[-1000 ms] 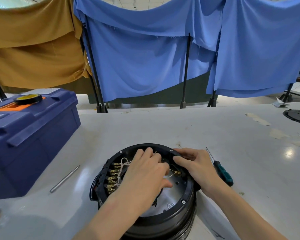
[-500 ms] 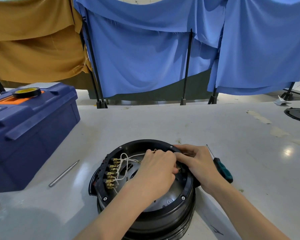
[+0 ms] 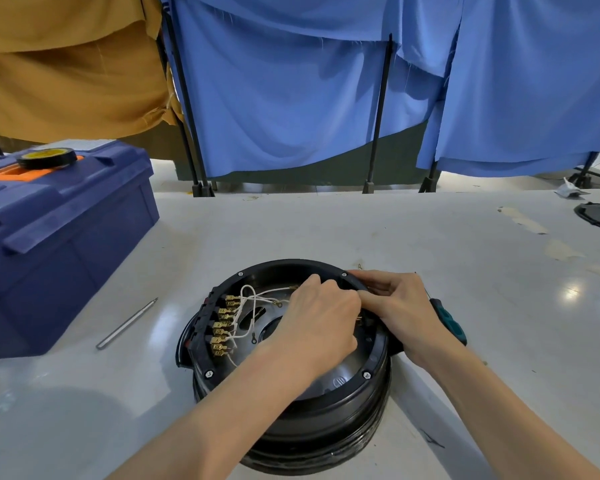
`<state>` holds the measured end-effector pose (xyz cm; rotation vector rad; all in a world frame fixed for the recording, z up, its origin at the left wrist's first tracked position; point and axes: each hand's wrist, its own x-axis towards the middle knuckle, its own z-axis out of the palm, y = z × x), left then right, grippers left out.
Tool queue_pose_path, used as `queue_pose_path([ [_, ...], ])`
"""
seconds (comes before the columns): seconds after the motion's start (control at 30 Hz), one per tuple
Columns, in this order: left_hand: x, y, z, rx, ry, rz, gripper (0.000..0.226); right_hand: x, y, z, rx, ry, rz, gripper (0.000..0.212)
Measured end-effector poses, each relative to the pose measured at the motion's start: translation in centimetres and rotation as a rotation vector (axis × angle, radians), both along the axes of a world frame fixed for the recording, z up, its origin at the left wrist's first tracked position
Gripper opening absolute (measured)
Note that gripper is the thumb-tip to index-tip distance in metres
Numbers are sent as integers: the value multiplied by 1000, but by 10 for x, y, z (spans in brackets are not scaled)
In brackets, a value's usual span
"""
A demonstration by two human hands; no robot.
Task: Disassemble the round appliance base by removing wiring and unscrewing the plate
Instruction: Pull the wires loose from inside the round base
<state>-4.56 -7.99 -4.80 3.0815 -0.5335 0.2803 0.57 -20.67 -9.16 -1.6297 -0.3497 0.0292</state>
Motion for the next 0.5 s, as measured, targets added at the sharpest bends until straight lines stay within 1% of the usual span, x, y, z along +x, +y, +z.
queue_pose_path([
  [0.13,3,3,-3,-71,-42,-50,16,1,0,-1,4,6,3,49],
  [0.23,5,4,-6,-80,-65,-74,16,1,0,-2,10,7,9,49],
  [0.3,8,9,-9,-98,-50,-86,16,2,1,-2,14,4,5,49],
  [0.37,12,18,-14,-153,32,-98,16,2,2,-3,14,8,0,51],
  [0.43,15,26,-18,-211,161,-99,18,2,2,-3,5,7,-11,53],
  [0.5,16,30,-19,-213,241,-97,26,2,3,-3,-2,5,-13,54],
])
